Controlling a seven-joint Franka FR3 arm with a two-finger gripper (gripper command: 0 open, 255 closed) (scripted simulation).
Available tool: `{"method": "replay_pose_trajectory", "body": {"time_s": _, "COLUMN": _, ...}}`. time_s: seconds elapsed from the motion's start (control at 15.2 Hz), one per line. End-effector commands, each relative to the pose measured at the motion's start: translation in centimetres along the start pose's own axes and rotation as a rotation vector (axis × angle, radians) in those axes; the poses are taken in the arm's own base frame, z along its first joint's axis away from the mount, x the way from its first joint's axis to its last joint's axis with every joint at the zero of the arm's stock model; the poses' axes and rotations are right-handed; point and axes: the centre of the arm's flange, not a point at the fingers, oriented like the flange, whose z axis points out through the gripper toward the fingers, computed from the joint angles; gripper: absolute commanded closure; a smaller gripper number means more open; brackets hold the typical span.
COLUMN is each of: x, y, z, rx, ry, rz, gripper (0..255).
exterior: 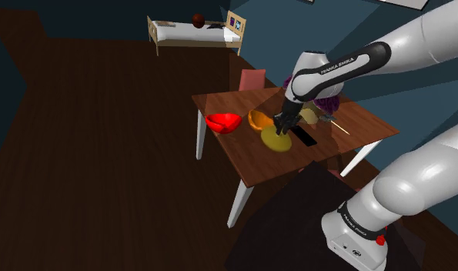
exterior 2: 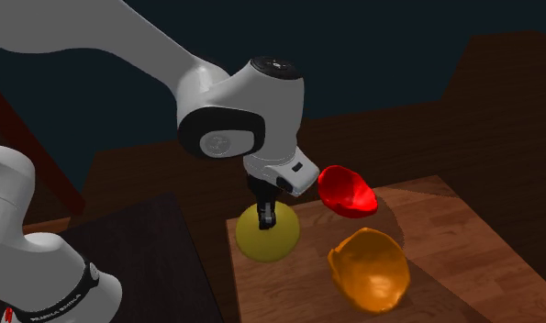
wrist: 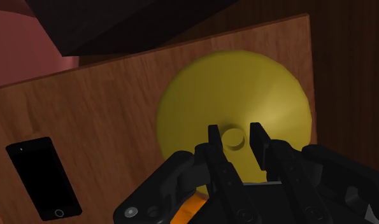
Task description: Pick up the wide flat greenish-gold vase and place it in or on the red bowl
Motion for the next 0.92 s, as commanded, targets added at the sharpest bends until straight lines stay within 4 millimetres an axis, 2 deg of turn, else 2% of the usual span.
{"method": "replay_pose_trajectory", "body": {"time_s": 0.0, "x": -0.2, "y": 0.1, "z": -1.1, "rx": 0.0, "ry": 0.0, "rz": 0.0, "gripper": 255}}
{"method": "replay_pose_trajectory", "body": {"time_s": 0.33, "x": -0.3, "y": 0.1, "z": -3.5, "rx": 0.0, "ry": 0.0, "rz": 0.0, "gripper": 255}}
{"method": "replay_pose_trajectory", "body": {"time_s": 0.86, "x": 8.2, "y": -5.8, "z": -5.6, "rx": 0.0, "ry": 0.0, "rz": 0.0, "gripper": 255}}
